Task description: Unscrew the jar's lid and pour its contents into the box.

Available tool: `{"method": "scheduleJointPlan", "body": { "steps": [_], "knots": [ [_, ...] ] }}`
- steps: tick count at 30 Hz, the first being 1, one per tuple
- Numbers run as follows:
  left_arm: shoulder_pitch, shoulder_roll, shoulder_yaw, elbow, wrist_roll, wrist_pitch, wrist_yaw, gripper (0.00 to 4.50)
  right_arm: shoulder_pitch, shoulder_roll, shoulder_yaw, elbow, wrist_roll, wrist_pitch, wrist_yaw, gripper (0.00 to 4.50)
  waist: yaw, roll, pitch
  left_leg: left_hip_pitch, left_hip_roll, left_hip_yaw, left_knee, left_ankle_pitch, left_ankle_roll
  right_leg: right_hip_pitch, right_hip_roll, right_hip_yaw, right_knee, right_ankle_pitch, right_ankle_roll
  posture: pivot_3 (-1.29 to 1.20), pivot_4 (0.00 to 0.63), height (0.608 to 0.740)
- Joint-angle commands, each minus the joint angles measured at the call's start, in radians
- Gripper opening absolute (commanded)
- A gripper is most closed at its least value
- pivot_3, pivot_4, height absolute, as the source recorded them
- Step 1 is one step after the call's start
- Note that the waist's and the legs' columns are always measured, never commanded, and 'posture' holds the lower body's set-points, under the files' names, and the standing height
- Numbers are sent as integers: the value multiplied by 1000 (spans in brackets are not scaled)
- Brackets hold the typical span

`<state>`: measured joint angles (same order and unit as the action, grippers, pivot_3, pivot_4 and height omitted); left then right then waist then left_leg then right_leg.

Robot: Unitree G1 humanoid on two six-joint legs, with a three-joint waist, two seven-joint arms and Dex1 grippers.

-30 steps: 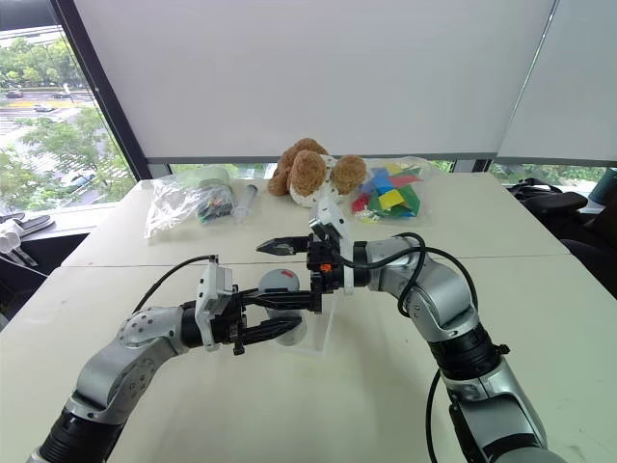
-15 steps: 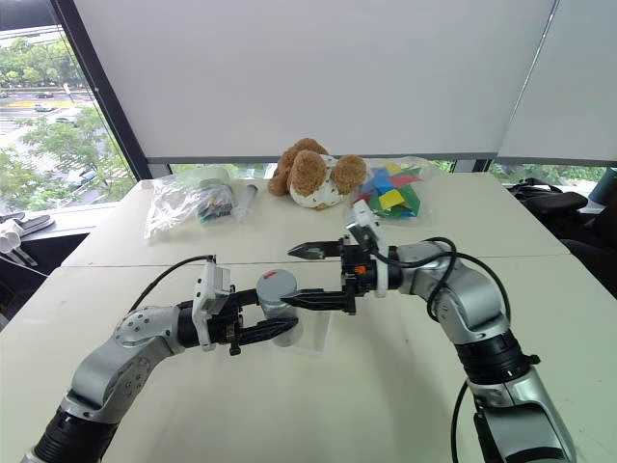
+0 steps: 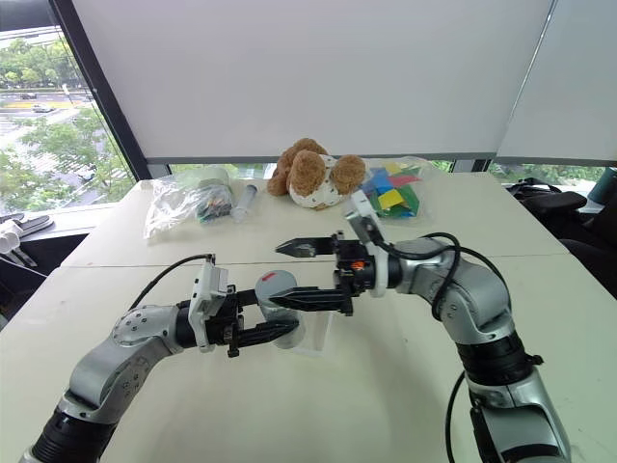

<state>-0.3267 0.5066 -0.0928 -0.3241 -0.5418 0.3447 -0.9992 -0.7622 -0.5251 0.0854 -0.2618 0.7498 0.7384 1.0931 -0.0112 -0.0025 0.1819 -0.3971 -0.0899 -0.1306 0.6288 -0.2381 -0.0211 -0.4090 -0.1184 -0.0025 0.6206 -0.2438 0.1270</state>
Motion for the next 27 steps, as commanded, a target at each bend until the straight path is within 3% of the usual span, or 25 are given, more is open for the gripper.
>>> {"method": "scheduleJointPlan", "body": {
  "steps": [1,14,27],
  "knots": [
    [-16,2,13,-28,-14,-5,-2,2097,-41,30,33,-37,-13,1,-34,4449,2,0,0,0,0,0,0,0,0,0,0,0,0,0,0,0,150,740],
    [-8,7,8,-33,-4,-8,0,2097,-43,70,95,29,-123,-43,-79,4449,0,0,0,0,0,0,0,0,0,0,0,0,0,0,0,0,150,740],
    [-1,11,9,-36,0,-12,-3,2097,26,-5,42,30,-98,-42,-14,4449,0,0,0,0,0,0,0,0,0,0,0,0,0,0,0,0,150,740]
  ]
}}
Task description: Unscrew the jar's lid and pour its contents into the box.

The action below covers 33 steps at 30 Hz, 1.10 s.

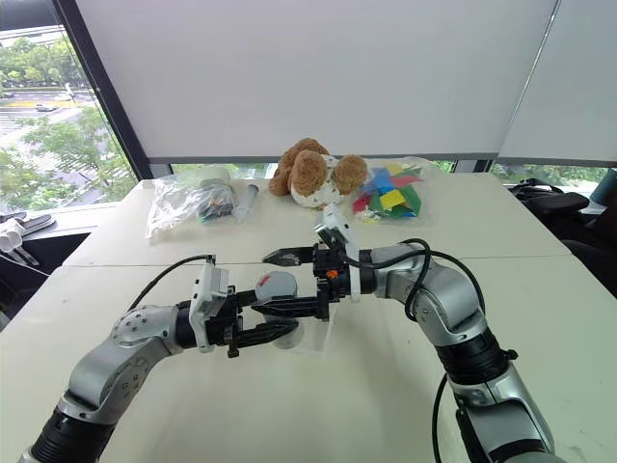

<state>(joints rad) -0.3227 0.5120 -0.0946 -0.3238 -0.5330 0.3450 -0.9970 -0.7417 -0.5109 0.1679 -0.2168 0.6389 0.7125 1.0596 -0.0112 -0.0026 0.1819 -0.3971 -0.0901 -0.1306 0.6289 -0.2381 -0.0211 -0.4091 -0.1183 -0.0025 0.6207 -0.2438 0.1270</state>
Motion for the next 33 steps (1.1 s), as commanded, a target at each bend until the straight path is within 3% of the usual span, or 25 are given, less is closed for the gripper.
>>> {"method": "scheduleJointPlan", "body": {
  "steps": [1,25,30,33],
  "knots": [
    [-5,5,11,-36,-9,-12,-5,2097,10,-24,-42,-17,15,-19,26,4449,0,0,0,0,0,0,0,0,0,0,0,0,0,0,0,0,150,740],
    [-1,2,8,-34,-10,-8,-4,2097,-76,13,2,-36,-4,-56,42,4449,1,0,0,0,0,0,0,0,0,0,0,0,0,0,0,0,150,740],
    [-4,-2,5,-34,-11,-9,-2,2097,-79,6,10,-36,-8,-43,48,2236,0,0,0,0,0,0,0,0,0,0,0,0,0,0,0,0,150,740],
    [-4,0,7,-35,-13,-9,-1,2097,-71,-3,17,-38,-11,-40,58,2285,0,0,0,0,0,0,0,0,0,0,0,0,0,0,0,0,150,740]
  ]
}}
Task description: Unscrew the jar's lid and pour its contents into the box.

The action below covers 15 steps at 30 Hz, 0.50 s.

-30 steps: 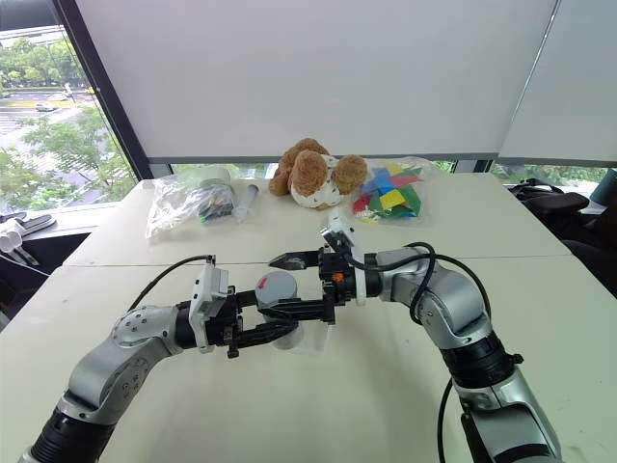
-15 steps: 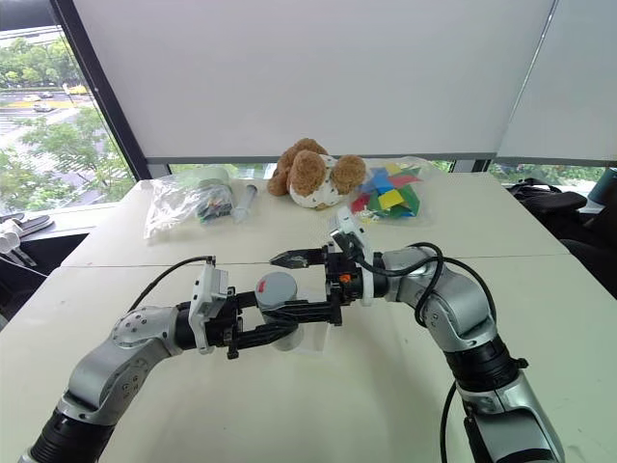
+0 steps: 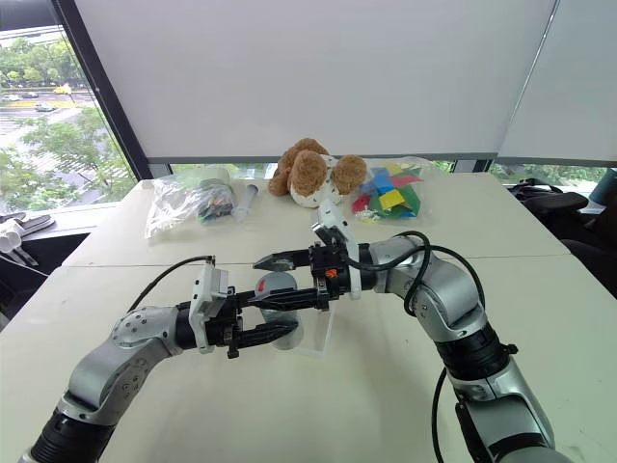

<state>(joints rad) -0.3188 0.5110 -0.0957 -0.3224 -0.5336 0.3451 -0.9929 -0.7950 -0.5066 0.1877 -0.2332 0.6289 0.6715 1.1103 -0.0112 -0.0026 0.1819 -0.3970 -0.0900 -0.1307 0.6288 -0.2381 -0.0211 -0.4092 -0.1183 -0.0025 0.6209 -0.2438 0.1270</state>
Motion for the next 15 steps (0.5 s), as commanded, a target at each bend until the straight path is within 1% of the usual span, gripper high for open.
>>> {"method": "scheduleJointPlan", "body": {
  "steps": [1,6,10,12,15],
  "knots": [
    [-7,2,9,-37,-14,-9,-5,2097,-16,-5,-6,-22,2,2,7,2285,0,0,0,0,0,0,0,0,0,0,0,0,0,0,0,0,150,740],
    [-3,4,13,-39,-15,-9,-5,2097,-12,25,-58,-18,73,17,3,2285,0,0,0,0,0,0,0,0,0,0,0,0,0,0,0,0,150,740],
    [0,9,13,-36,-18,-12,-6,2097,-18,73,-158,-8,234,120,-42,2285,0,0,0,0,0,0,0,0,0,0,0,0,0,0,0,0,150,740],
    [1,10,13,-33,-18,-13,-7,2097,-16,79,-192,1,290,168,-61,2285,0,0,0,0,0,0,0,0,0,0,0,0,0,0,0,0,150,740],
    [4,10,13,-35,-18,-13,-7,2097,0,66,-210,-6,320,193,-64,2285,0,0,0,0,0,0,0,0,0,0,0,0,0,0,0,0,150,740]
  ]
}}
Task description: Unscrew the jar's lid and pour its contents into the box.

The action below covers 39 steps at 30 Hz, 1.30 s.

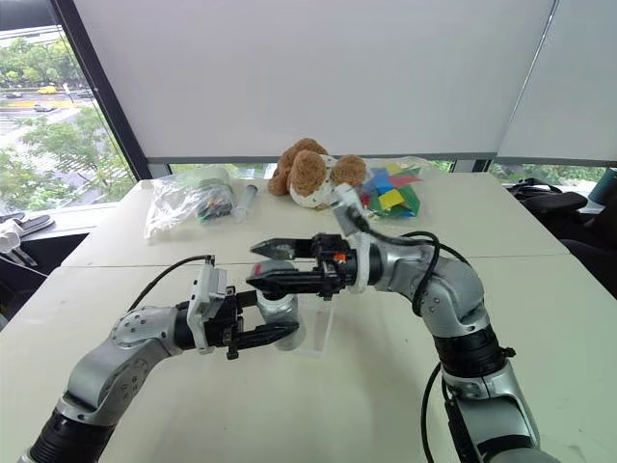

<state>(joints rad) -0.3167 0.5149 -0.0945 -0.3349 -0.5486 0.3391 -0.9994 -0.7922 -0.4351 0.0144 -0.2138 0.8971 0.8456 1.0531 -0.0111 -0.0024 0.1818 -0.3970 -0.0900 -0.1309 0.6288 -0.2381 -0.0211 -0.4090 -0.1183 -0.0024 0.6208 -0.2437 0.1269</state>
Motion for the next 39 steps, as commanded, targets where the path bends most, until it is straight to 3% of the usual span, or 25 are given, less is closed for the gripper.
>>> {"method": "scheduleJointPlan", "body": {
  "steps": [1,6,9,13,17,19,21,25,28,30,33,39],
  "knots": [
    [1,7,11,-22,-3,-8,-2,2097,3,-10,-41,-27,56,19,-9,2285,0,0,0,0,0,0,0,0,0,0,0,0,0,0,0,0,150,740],
    [5,12,20,-32,-9,-5,-2,2097,68,-88,-100,-18,-6,-46,-12,2285,3,0,0,0,0,0,0,0,0,0,0,0,0,0,0,0,150,740],
    [17,32,64,-40,-45,-8,-19,2097,201,-219,-136,19,-124,-165,46,2285,14,0,0,0,-1,0,0,0,0,1,0,0,-1,0,0,0,150,740],
    [24,61,119,-37,-90,-3,-39,2097,349,-283,-186,124,-245,-361,85,2285,15,0,0,0,0,2,0,0,0,0,0,0,-1,0,0,0,150,740],
    [25,108,174,-12,-119,7,-69,2097,476,-301,-231,360,-392,-612,87,2285,17,0,0,2,1,4,0,0,0,2,0,0,0,0,0,0,150,740],
    [20,133,196,18,-119,1,-87,2097,529,-281,-256,557,-485,-865,61,2285,17,0,0,2,1,5,0,0,0,2,0,1,-1,0,0,0,150,740],
    [13,144,212,38,-124,5,-91,2097,536,-255,-297,703,-508,-985,7,2285,16,0,0,4,1,6,0,0,0,4,0,1,-1,0,0,0,150,740],
    [5,133,238,53,-148,28,-58,2097,512,-246,-337,901,-547,-1140,-71,2285,7,1,0,5,1,6,0,0,0,4,0,2,0,0,0,0,150,740],
    [1,137,248,64,-158,44,-52,2097,487,-246,-375,989,-519,-1150,-95,2285,-1,1,0,5,1,6,0,0,0,5,0,3,0,0,0,0,150,740],
    [-3,146,249,84,-151,43,-62,2097,477,-252,-394,1020,-521,-1183,-115,3302,-3,1,0,6,1,6,0,0,0,5,0,3,0,0,0,0,150,740],
    [-32,155,237,136,-123,24,-81,2097,504,-264,-419,962,-496,-1186,-97,4456,-3,1,0,6,1,6,0,0,0,5,0,3,0,0,0,0,150,740],
    [-97,142,198,234,4,-129,-109,2097,699,-276,-448,527,-365,-1050,-14,4456,2,1,0,5,1,5,0,0,0,5,0,3,0,0,0,0,150,740]
  ]
}}
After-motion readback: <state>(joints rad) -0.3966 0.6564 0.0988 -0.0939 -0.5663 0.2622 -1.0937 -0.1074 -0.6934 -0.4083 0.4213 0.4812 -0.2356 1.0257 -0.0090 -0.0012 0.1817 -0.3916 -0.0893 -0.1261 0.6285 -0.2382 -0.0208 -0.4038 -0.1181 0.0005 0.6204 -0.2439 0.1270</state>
